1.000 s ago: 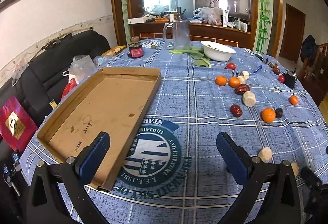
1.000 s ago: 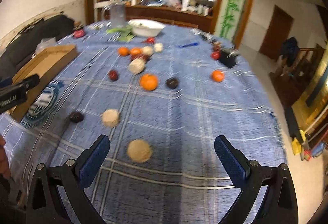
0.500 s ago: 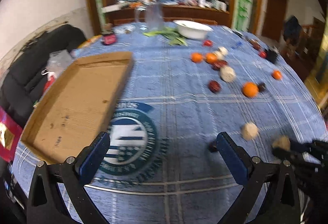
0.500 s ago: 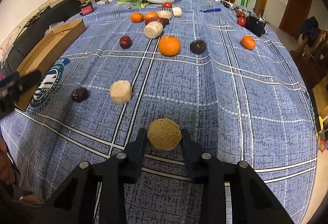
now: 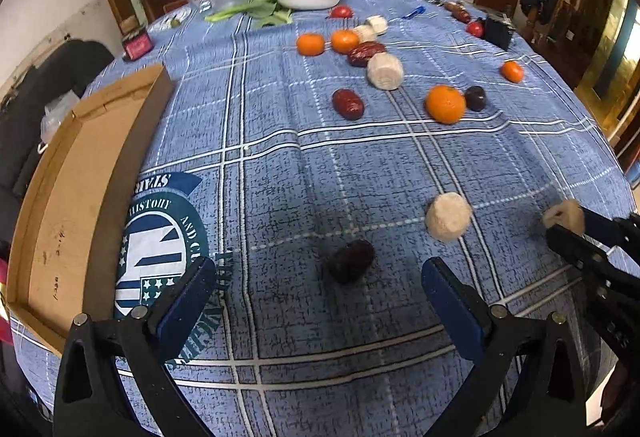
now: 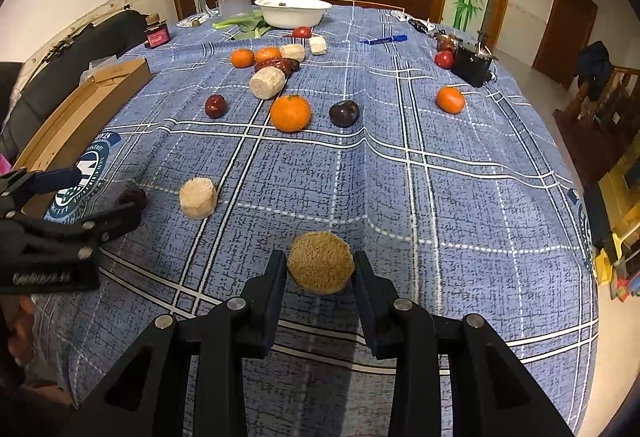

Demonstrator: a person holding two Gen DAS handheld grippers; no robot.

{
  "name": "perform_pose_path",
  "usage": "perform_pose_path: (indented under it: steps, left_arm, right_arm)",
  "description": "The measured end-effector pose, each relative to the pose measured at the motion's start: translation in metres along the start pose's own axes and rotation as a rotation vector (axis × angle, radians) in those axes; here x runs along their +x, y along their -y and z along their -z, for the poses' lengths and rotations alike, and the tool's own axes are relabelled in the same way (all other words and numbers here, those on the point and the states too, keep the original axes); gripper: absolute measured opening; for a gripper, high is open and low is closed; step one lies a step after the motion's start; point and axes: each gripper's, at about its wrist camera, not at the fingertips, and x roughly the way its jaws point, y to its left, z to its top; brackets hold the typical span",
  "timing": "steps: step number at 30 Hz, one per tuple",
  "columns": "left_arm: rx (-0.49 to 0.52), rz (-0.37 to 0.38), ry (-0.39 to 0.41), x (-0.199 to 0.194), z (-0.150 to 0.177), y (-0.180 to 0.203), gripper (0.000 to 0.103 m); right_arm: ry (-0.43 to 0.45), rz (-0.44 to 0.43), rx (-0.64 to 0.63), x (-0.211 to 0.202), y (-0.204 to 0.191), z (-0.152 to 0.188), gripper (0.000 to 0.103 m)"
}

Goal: Organize fruits
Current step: 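Close the right tool on the tan ball while the left tool grasps the red date, then carry the tan ball and red date in both tools over the cardboard tray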

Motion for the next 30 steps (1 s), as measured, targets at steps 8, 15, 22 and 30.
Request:
perform_pose_path:
  steps: [8, 15, 22, 30]
  left_arm:
    - [-0.061, 0.025, -0.044, 0.013, 0.002, -0.011, 0.032]
    - [-0.165, 0.098, -0.046, 0.007, 0.005, -0.023, 0.02]
    - [-0.224, 0.079, -0.022, -0.011, 0.01, -0.025, 0.02]
    - [-0.265, 0.082, 0.022, -0.034, 0.015, -0.041, 0.02]
  right_arm:
    - [-0.001, -0.024, 0.004, 0.004, 0.006, 0.0, 0.036]
    - [0.017, -0.055, -0.027, 0.005, 0.003, -0.004, 0.036]
    - [0.059, -0.087, -0.062, 0.001, 0.005, -0.011, 0.036]
    - [0.072, -0.118, -0.071, 0.002, -0.001, -0.026, 0.036]
